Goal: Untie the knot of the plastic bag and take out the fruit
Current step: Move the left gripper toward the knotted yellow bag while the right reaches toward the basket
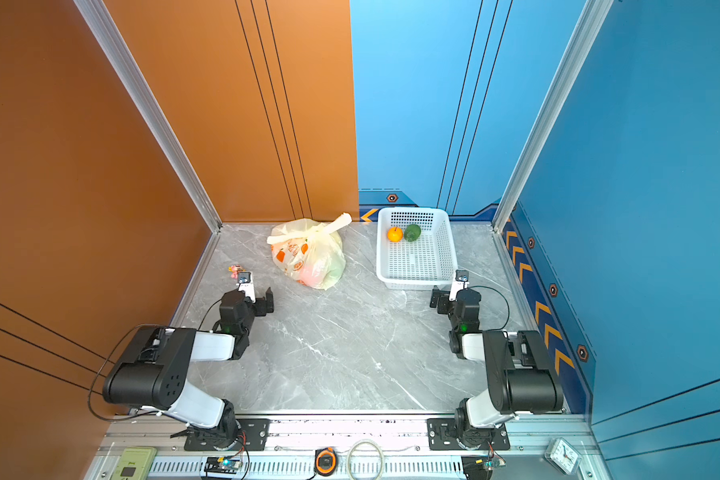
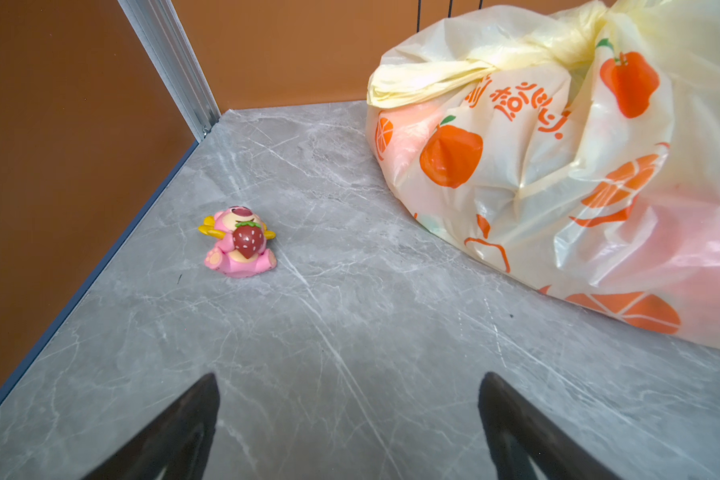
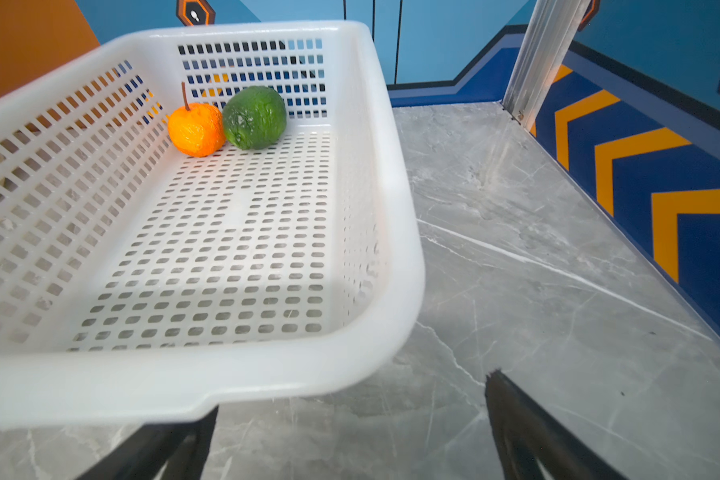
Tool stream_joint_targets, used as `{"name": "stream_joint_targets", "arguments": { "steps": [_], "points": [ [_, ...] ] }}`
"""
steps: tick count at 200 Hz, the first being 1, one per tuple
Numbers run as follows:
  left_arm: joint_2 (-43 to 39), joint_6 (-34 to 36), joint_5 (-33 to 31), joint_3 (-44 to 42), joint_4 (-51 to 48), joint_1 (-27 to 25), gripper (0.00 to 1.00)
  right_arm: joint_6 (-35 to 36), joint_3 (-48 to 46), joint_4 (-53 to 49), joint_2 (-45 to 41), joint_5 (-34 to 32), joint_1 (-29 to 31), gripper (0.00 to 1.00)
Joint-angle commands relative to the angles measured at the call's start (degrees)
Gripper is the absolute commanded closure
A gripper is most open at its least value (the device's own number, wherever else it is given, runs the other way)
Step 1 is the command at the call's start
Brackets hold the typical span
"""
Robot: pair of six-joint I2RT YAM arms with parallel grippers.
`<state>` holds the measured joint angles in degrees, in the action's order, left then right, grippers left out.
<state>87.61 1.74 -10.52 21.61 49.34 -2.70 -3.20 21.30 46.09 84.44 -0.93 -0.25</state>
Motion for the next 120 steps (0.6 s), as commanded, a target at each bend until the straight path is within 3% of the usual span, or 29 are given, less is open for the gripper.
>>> {"name": "stream_joint_targets", "arguments": {
  "steps": [1,34,70,90,120],
  "points": [
    [-5.52,0.44,2.10,4.05,-9.61,-0.29,0.02,-1.24,4.66,-15.14,-8.98,-2.29,0.87,0.00],
    [-11.46,-0.36,4.59,9.94,-22.67,-0.71,0.02,-2.81,10.12,-36.35,-19.65,-5.17,4.04,0.00],
    [-15.08,-3.94,5.83,15.97,-33.53,-3.11,0.02,-7.16,19.33,-55.80,-24.58,-8.41,9.81,0.00],
    [-15.57,-7.69,5.79,19.45,-39.10,-4.53,0.02,-7.84,25.05,-61.86,-22.10,-11.62,15.48,0.00],
    [-14.47,-14.30,8.18,23.39,-44.05,-6.25,0.02,-12.27,38.20,-68.87,-9.67,-9.04,19.55,0.00]
  ]
}}
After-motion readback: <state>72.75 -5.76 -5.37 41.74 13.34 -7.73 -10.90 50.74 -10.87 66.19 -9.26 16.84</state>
